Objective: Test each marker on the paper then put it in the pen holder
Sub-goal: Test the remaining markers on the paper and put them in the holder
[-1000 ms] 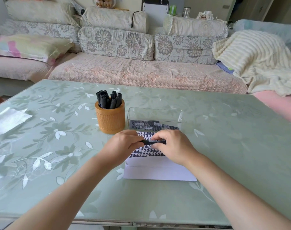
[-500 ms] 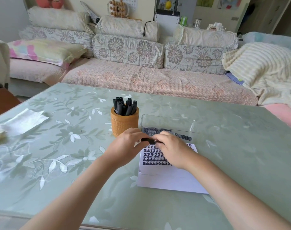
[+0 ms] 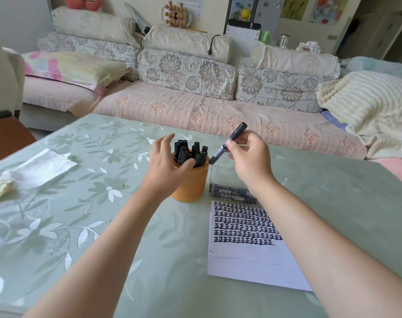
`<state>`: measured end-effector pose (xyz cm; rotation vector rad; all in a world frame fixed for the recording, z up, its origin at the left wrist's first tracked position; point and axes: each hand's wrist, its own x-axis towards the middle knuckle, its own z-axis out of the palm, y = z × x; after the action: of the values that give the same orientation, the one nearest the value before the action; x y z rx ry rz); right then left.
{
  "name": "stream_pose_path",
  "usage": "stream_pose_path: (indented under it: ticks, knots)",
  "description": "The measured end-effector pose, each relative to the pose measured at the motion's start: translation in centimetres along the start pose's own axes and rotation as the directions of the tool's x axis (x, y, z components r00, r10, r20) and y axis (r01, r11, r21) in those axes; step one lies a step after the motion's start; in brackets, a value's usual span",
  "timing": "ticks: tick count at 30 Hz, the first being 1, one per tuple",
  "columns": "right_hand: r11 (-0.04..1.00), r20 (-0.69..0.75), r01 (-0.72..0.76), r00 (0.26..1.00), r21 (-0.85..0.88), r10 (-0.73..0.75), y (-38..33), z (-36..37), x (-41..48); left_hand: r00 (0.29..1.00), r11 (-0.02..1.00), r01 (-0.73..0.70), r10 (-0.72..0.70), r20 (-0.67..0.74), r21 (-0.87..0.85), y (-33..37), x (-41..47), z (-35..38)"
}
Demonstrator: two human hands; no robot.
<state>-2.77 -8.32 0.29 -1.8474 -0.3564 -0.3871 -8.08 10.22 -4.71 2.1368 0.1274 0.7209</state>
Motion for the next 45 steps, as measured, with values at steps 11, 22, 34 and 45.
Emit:
stream_pose_path:
  ticks: [11, 22, 34, 45]
  knots:
    - [0.987, 0.174, -0.017, 0.984, -0.159, 0.045, 1.3, 3.6, 1.8, 0.998, 0.996, -0.068, 0.069, 0.015, -0.059, -0.6, 1.2, 1.3]
    - [0.915, 0.279, 0.266, 0.943, -0.305, -0.181, 1.1, 3.1, 2.2, 0.984, 0.984, -0.177, 0.176, -0.028, -0.026, -0.8, 1.6, 1.7]
    - [0.960, 0.327, 0.157, 0.942, -0.231, -0.075, 2.3, 2.9, 1.0, 0.987, 0.984, -0.160, 0.160, 0.007, 0.080, -0.9, 1.5, 1.6]
    - [0.718, 0.391, 0.139, 0.899, -0.682, 0.199, 6.8, -6.3, -0.6, 0.831, 0.819, -0.552, 0.556, 0.022, 0.157, 2.5, -3.3, 3.1]
